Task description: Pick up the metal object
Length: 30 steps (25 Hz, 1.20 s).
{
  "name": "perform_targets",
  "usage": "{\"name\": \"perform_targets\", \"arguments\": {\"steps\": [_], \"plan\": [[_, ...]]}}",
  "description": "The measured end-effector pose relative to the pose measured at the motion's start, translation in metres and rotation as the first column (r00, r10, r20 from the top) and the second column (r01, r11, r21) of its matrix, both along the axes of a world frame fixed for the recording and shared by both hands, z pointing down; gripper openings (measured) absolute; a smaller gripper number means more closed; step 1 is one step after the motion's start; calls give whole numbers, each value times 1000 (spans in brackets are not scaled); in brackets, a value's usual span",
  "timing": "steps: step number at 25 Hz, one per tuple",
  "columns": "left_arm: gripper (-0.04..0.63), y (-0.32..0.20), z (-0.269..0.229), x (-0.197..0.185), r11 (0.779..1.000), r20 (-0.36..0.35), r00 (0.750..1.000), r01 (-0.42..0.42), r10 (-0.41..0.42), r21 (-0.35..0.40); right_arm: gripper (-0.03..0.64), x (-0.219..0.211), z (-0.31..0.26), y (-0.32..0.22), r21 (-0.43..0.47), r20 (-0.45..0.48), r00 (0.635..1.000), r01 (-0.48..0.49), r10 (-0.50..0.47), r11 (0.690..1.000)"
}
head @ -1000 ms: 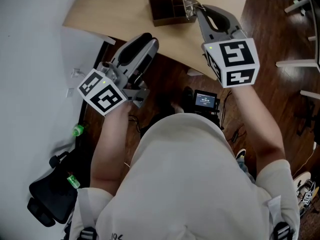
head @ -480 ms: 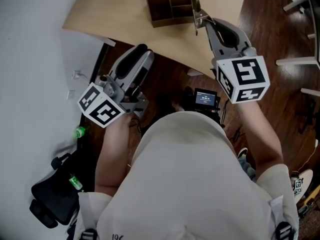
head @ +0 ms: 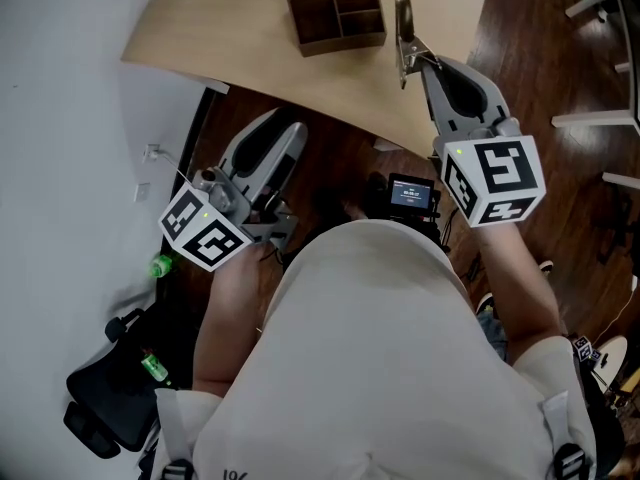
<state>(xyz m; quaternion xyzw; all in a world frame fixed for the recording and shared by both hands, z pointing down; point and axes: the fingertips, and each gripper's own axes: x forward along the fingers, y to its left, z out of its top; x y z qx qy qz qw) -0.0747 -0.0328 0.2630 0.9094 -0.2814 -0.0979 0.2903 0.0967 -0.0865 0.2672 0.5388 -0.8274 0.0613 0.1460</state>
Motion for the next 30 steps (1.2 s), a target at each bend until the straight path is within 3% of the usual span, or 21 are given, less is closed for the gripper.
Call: {"name": "perform_targets", "arguments": {"steps": [30], "plan": [[98, 42, 26, 16, 993, 29, 997, -67, 70, -97, 8, 14, 30, 45, -133, 66, 998, 1, 8, 991]]}}
